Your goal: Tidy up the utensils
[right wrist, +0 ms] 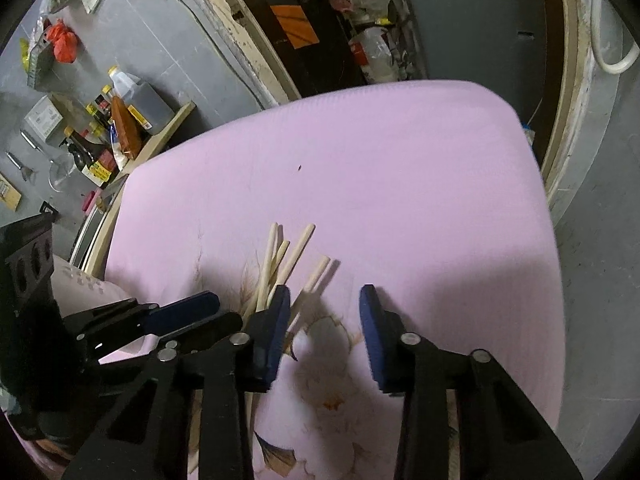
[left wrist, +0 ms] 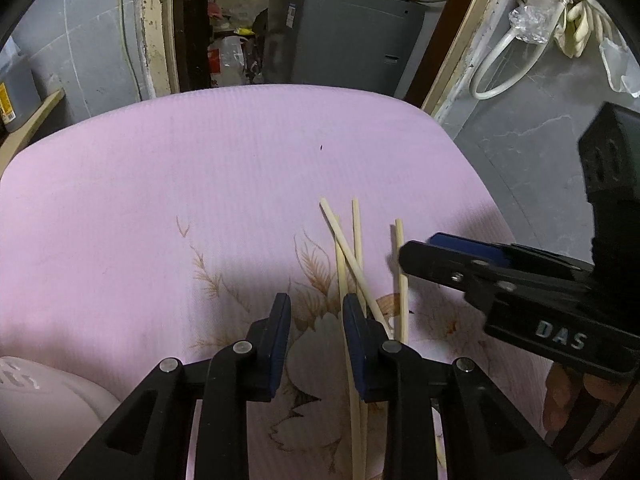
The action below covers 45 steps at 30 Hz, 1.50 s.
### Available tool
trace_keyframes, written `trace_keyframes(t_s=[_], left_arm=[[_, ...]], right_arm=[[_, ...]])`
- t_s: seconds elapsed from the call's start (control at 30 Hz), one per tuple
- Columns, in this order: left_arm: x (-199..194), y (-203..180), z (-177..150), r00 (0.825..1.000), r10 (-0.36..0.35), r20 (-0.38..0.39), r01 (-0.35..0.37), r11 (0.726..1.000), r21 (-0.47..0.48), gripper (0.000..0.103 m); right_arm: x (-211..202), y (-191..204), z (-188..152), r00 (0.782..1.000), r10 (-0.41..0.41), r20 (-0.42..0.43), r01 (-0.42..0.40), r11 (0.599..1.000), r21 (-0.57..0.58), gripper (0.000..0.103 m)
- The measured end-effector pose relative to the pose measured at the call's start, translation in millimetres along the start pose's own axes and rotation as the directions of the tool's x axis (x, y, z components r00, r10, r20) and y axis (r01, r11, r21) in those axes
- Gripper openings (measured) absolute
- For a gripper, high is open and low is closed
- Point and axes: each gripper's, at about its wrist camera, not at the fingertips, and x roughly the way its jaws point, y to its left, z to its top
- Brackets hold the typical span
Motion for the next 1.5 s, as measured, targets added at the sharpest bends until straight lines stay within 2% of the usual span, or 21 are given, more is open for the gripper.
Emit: trace_keyframes(t_s=[0.17, 0.3, 0.37, 0.57, 0.67, 0.7, 0.73, 0.8, 0.93, 1.0, 1.23, 1.5], left_arm=[[0, -1, 3, 1.000, -0.014, -0.007, 0.014, 1.000, 0.000, 0.026], [4, -4, 5, 0.999, -0.028, -0.024, 0.028, 1.000, 0.008, 0.026], [5, -8, 7, 1.000, -0.016, -0.026, 0.017, 0.999, 0.037, 0.026], [9, -17, 14, 0.999, 0.017, -0.048, -0.013, 0.996, 0.085, 0.021], [12, -27, 17, 0.996, 0.064, -0.056, -0.055, 0.988, 0.146, 0.021], [14, -30, 18, 0.995, 0.078, -0.060, -0.067, 0.984, 0.165, 0.020], [14, -31, 20, 0.994, 0.086, -0.064, -0.073, 0.982, 0.177, 0.014], [15, -32, 24, 0.994, 0.069, -0.085, -0.054, 0.985, 0.166, 0.007], [15, -27, 27, 0.993, 0.047, -0.111, -0.032, 0.991, 0.130, 0.005], [9, -23, 26, 0.994, 0.000, -0.111, 0.010, 0.996, 0.088, 0.005], [-34, -28, 15, 0.998, -0.061, 0.024, 0.059, 0.996, 0.072, 0.005], [-94, -24, -2, 0.974, -0.110, 0.200, 0.102, 0.993, 0.051, 0.005]], right_arm=[[4, 5, 4, 1.000, -0.023, -0.014, 0.023, 1.000, -0.015, 0.024], [4, 5, 4, 0.998, -0.051, -0.035, 0.050, 0.998, -0.031, 0.010], [2, 3, 3, 0.998, -0.048, -0.044, 0.047, 0.998, -0.031, 0.007], [-4, -2, -5, 0.997, -0.041, -0.063, 0.039, 0.999, -0.032, 0.006], [-6, -6, -7, 0.997, -0.031, -0.070, 0.031, 0.999, -0.013, 0.006], [-6, -6, -7, 0.997, -0.031, -0.071, 0.030, 1.000, -0.008, 0.006], [-5, -7, -8, 0.997, -0.031, -0.072, 0.030, 1.000, -0.008, 0.006], [-6, -7, -9, 0.997, -0.029, -0.075, 0.028, 1.000, -0.003, 0.006], [-13, -12, -14, 0.998, -0.005, -0.060, 0.007, 0.999, 0.034, 0.006], [-20, -13, -16, 0.999, 0.005, -0.037, -0.004, 0.999, 0.047, 0.005], [-58, -7, -22, 0.995, 0.033, 0.093, -0.039, 0.997, 0.059, 0.004], [-116, 13, -33, 0.966, 0.033, 0.257, -0.038, 0.999, 0.015, 0.004]])
